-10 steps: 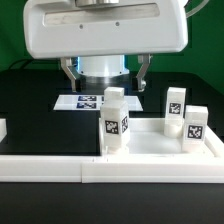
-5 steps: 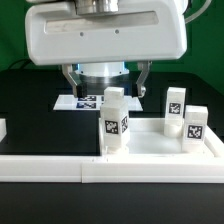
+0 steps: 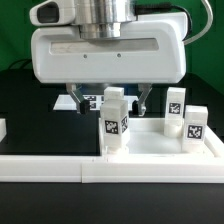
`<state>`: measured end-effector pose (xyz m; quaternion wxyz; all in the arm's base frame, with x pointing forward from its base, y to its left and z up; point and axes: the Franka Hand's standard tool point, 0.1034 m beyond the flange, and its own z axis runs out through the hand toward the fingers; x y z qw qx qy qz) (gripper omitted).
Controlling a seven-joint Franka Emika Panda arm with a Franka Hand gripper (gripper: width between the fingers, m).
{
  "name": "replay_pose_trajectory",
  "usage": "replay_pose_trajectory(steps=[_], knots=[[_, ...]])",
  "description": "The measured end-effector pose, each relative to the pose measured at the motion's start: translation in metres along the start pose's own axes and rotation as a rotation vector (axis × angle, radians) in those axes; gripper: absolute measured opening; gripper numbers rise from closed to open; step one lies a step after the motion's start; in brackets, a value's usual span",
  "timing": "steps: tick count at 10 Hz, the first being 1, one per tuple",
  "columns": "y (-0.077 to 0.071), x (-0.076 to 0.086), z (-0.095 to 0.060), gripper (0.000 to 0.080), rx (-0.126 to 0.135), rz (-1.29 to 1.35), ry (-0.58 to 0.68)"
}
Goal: Assemble square table
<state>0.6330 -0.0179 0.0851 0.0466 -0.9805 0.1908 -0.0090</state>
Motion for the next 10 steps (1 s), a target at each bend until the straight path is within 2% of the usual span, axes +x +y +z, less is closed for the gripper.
replay_pose_trajectory(steps=[3, 5, 9, 10], knots=[[-0.0003, -0.0012, 0.0008, 0.0622, -0.002, 0.042, -0.005], [-0.0004, -0.0012, 0.0008, 0.0286, -0.002, 0.141, -0.005], [-0.0002, -0.0026, 0.0019, 0.029, -0.005, 0.464, -0.008], [-0.0036, -0.0053, 0.0032, 0.029, -0.006, 0.628, 0.001]])
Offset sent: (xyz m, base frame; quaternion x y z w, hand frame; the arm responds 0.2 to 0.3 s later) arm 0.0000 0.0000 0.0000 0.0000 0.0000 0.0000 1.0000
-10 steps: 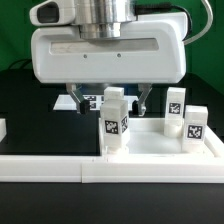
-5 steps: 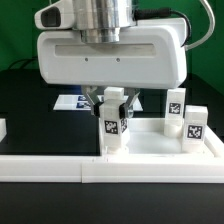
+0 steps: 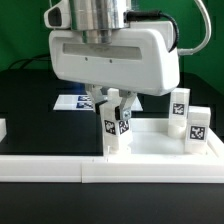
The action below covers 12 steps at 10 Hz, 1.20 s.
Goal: Assemble square table
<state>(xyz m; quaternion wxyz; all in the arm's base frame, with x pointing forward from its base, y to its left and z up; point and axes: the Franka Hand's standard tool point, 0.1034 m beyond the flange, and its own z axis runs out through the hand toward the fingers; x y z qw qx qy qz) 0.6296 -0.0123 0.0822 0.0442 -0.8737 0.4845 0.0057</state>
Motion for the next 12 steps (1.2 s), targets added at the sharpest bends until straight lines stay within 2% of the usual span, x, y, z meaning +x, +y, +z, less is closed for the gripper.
replay_pose_trajectory(steps=[3, 4, 5, 6, 8, 10, 11, 12], knots=[[0.001, -0.003, 0.0, 0.0291, -0.008, 0.368, 0.012], [0.003, -0.004, 0.001, 0.0291, -0.006, 0.528, 0.013], [0.005, -0.006, 0.0, 0.0291, 0.01, 0.683, 0.024], [0.005, -0.008, 0.0, 0.0291, 0.012, 0.756, 0.027], [0.004, -0.008, 0.0, 0.0291, 0.01, 0.67, 0.029], [-0.007, -0.018, -0.002, 0.0578, 0.012, 0.477, 0.03], [-0.011, -0.022, -0.002, 0.0578, 0.017, 0.339, 0.041], [-0.014, -0.027, -0.003, 0.0637, 0.036, 0.274, 0.058]])
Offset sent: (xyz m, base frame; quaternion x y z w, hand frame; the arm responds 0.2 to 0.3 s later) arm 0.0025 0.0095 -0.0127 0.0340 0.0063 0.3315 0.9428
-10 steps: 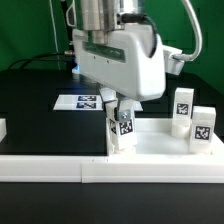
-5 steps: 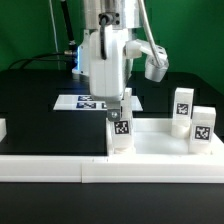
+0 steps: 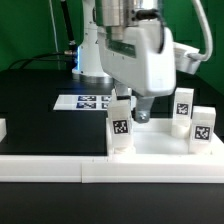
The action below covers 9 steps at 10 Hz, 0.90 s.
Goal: Assemble square table
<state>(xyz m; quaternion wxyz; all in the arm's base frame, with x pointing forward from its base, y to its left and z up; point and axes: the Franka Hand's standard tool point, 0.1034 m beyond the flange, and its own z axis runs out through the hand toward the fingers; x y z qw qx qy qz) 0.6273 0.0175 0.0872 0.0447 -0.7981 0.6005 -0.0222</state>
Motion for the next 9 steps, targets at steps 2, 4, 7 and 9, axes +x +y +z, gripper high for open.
replay_pose_trajectory(steps=[2, 4, 7, 9], knots=[[0.002, 0.002, 0.001, 0.0648, -0.003, -0.169, 0.001], [0.003, 0.006, 0.001, 0.0649, 0.006, -0.36, 0.012], [0.01, 0.014, 0.004, 0.0649, 0.025, -0.701, 0.058], [0.01, 0.016, 0.005, 0.0649, 0.024, -0.869, 0.081]])
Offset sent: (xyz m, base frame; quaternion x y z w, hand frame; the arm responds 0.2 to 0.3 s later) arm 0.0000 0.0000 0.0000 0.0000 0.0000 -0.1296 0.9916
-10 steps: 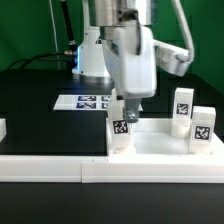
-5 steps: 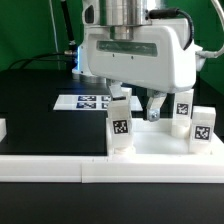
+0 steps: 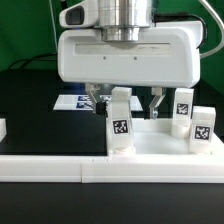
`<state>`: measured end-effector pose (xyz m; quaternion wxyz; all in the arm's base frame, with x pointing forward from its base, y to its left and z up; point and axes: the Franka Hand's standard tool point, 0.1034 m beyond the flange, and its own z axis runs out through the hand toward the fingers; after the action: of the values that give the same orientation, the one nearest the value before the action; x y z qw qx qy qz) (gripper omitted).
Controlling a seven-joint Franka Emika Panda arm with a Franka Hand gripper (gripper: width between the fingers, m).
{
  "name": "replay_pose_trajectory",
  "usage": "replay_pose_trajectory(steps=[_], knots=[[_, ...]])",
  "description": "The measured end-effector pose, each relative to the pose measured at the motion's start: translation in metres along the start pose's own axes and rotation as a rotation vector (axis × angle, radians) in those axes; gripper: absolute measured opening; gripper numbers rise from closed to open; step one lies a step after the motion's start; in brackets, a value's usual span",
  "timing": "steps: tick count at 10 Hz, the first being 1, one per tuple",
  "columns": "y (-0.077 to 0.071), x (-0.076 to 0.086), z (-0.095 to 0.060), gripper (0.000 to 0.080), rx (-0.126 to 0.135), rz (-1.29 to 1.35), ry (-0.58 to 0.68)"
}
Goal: Assemble square table
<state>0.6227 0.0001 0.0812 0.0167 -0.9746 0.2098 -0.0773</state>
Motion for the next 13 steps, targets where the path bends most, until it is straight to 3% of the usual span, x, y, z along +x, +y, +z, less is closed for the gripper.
replay_pose_trajectory(steps=[4, 6, 11, 12, 13], knots=[[0.0041, 0.0004, -0.0002, 0.0649, -0.011, -0.28, -0.011], [0.0041, 0.0014, -0.0039, 0.0649, 0.019, -0.447, -0.072], [0.0021, 0.003, -0.0027, 0.0649, 0.022, -0.413, -0.071], [0.0023, 0.0031, -0.0028, 0.0562, 0.022, -0.412, -0.071], [0.0022, 0.0031, -0.0027, 0.0426, 0.021, -0.375, -0.071]])
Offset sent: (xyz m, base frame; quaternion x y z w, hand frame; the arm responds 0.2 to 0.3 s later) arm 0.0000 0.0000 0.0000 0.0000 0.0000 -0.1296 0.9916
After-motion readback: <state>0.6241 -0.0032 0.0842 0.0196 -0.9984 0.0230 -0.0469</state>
